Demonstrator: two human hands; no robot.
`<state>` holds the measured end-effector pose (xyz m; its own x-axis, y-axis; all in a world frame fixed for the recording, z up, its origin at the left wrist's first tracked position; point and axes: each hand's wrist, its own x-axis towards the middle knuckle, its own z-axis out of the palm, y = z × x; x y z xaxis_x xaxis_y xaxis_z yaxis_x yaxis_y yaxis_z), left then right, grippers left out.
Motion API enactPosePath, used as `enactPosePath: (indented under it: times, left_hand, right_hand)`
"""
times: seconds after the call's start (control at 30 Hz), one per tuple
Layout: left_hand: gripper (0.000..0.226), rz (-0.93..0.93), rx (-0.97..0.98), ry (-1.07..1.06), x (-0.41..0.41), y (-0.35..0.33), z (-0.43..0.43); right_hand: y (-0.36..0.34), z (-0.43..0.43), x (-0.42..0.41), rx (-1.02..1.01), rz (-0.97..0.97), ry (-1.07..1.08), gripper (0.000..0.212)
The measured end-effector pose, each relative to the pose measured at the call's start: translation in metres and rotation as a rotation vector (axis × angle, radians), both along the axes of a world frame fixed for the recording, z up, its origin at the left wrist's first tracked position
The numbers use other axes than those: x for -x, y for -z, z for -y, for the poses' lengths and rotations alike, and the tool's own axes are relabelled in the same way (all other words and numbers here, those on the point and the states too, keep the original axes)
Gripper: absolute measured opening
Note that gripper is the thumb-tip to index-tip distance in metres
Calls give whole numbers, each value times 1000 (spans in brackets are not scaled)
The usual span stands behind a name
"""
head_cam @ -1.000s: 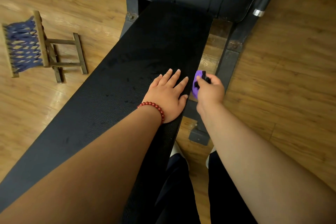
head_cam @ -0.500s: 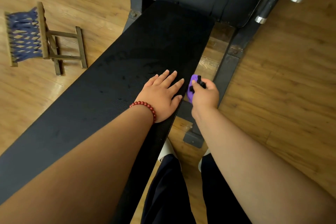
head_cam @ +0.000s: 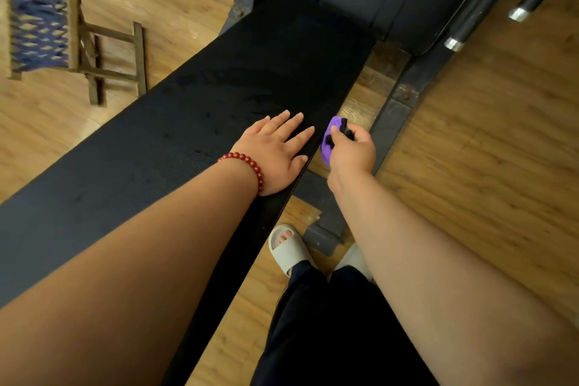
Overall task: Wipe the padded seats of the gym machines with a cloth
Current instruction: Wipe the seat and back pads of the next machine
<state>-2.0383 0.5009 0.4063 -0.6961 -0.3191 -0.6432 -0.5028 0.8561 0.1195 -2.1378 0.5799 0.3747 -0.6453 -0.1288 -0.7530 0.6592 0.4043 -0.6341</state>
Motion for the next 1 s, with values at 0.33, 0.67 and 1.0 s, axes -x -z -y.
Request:
enactPosePath:
  times: [0.33, 0.67, 1.0]
  left_hand:
    - [57, -129, -22, 7, 19, 12, 14]
    - [58, -122, -25, 28, 19, 27, 17]
    - [59, -235, 1, -62, 42, 40, 22]
  right_hand:
    - [10, -7, -14, 30, -58, -12, 25]
    - [29, -21, -28, 133, -136, -9, 28]
    - [58, 2, 13, 156, -210, -31, 25]
